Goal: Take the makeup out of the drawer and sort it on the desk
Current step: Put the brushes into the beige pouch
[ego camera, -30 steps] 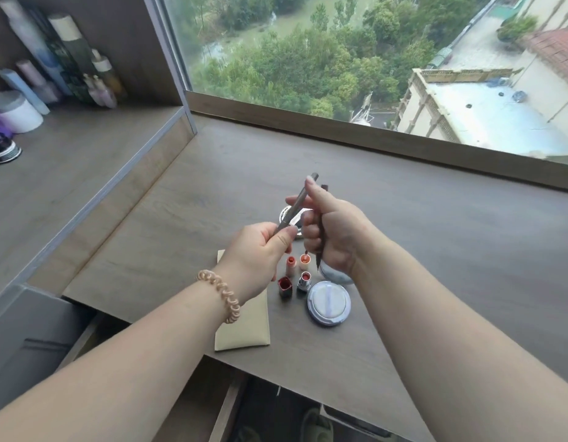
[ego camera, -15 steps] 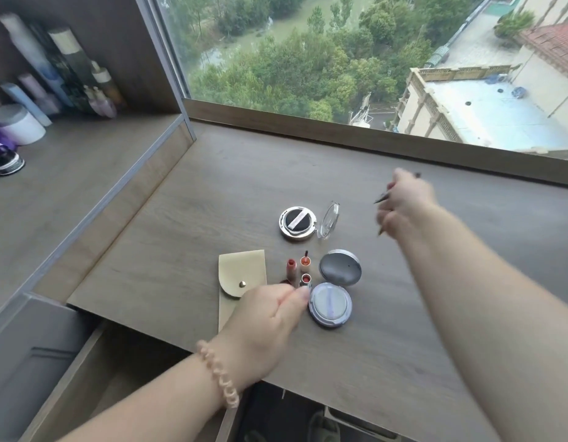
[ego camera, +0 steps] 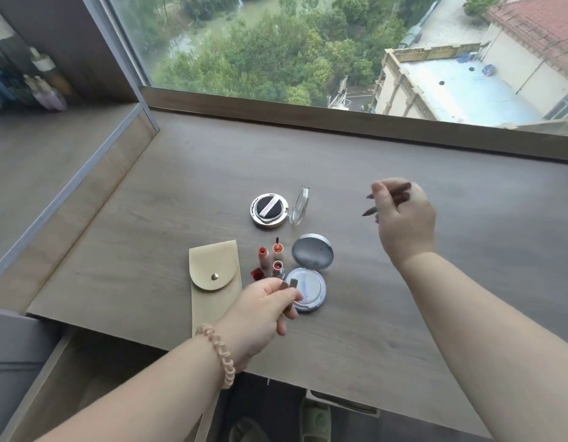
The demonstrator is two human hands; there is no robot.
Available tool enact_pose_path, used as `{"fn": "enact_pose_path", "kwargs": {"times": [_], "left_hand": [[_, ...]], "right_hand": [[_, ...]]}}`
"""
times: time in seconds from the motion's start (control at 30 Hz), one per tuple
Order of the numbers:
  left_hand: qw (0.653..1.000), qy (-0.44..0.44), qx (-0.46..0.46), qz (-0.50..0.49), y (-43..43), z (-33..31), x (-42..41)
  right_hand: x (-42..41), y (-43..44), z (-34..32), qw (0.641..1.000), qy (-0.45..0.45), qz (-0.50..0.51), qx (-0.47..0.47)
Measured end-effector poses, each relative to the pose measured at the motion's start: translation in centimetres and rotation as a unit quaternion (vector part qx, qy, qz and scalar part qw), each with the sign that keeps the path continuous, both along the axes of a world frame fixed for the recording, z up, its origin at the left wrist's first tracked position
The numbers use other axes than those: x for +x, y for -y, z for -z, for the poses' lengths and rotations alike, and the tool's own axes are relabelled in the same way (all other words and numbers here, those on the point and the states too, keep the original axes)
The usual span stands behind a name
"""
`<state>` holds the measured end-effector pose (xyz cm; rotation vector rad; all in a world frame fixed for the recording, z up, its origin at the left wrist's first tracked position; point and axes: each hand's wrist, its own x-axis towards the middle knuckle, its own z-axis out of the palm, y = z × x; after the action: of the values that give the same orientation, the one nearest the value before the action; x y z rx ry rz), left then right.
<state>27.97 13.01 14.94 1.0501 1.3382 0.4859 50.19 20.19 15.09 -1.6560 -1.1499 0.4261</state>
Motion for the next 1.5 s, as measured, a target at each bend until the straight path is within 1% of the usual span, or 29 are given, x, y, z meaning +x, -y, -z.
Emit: {"fn": "enact_pose_path", "kwargs": {"times": [0.03,0.07,0.1,0.17,0.23,0.27,0.43,0.63,0.8,0.9,1.0,1.1,1.17,1.23,1.27,1.33,1.37,1.4,1.43,1.47,1.5], "left_hand": [[0.999,-0.021,-0.017,0.026,0.6,0.7,0.8],[0.997,-0.050,-0.025,0.053,1.0,1.4,1.6],[0.993,-0.084,-0.024,0.079,1.4,2.2,2.3],[0.979,-0.165,0.005,0.118,1.7,3.6,3.5],[0.957,-0.250,0.056,0.137,1.6,4.7,4.2],[0.947,-0.280,0.079,0.138,1.5,4.9,4.4],[0.913,-0.344,0.165,0.145,1.4,5.5,5.2],[0.883,-0.386,0.197,0.178,1.4,5.8,6.3],[0.839,-0.431,0.235,0.236,1.6,5.5,6.6],[0.818,-0.444,0.271,0.248,1.9,5.5,6.2],[0.821,-0.431,0.286,0.240,2.0,5.7,5.6],[0.836,-0.413,0.288,0.218,2.2,5.8,4.7],[0.843,-0.409,0.305,0.171,2.3,5.8,3.4],[0.843,-0.406,0.335,0.112,2.1,5.5,1.7],[0.844,-0.412,0.334,0.076,1.9,5.2,0.5],[0.870,-0.417,0.264,0.002,1.3,4.6,-2.2],[0.878,-0.420,0.227,-0.039,0.9,4.5,-3.6],[0.878,-0.430,0.197,-0.078,0.6,4.4,-5.0],[0.875,-0.442,0.163,-0.110,0.4,4.4,-6.4],[0.877,-0.445,0.125,-0.130,0.2,4.6,-7.6],[0.882,-0.442,0.086,-0.138,0.1,4.8,-8.4]], "right_hand": [[0.5,1.1,1.5,0.995,0.085,-0.045,-0.005],[0.8,2.2,3.3,0.982,0.164,-0.090,-0.012],[1.0,3.3,5.0,0.966,0.217,-0.135,-0.034],[1.0,5.2,7.6,0.935,0.272,-0.210,-0.085],[0.5,6.6,9.2,0.898,0.352,-0.254,-0.073],[0.2,7.0,9.7,0.885,0.376,-0.265,-0.067],[-1.0,7.3,10.0,0.884,0.366,-0.278,-0.085],[0.0,7.9,10.2,0.882,0.374,-0.273,-0.089],[0.2,8.3,9.7,0.891,0.379,-0.247,-0.045],[0.3,8.4,9.2,0.901,0.363,-0.235,-0.040],[0.4,8.3,9.0,0.911,0.345,-0.223,-0.038],[-0.2,7.9,8.2,0.931,0.314,-0.186,-0.004],[-1.7,7.3,6.7,0.943,0.287,-0.163,0.039],[-4.0,6.4,4.4,0.943,0.276,-0.159,0.099],[-5.6,5.9,3.2,0.935,0.280,-0.169,0.136],[-9.1,5.0,1.1,0.913,0.302,-0.203,0.187],[-10.9,4.5,0.7,0.899,0.325,-0.223,0.193],[-12.9,4.0,0.3,0.881,0.360,-0.244,0.188],[-14.9,3.5,0.2,0.857,0.407,-0.272,0.160],[-16.7,3.0,0.4,0.824,0.464,-0.310,0.100],[-18.1,2.6,0.6,0.777,0.519,-0.355,0.016]]}}
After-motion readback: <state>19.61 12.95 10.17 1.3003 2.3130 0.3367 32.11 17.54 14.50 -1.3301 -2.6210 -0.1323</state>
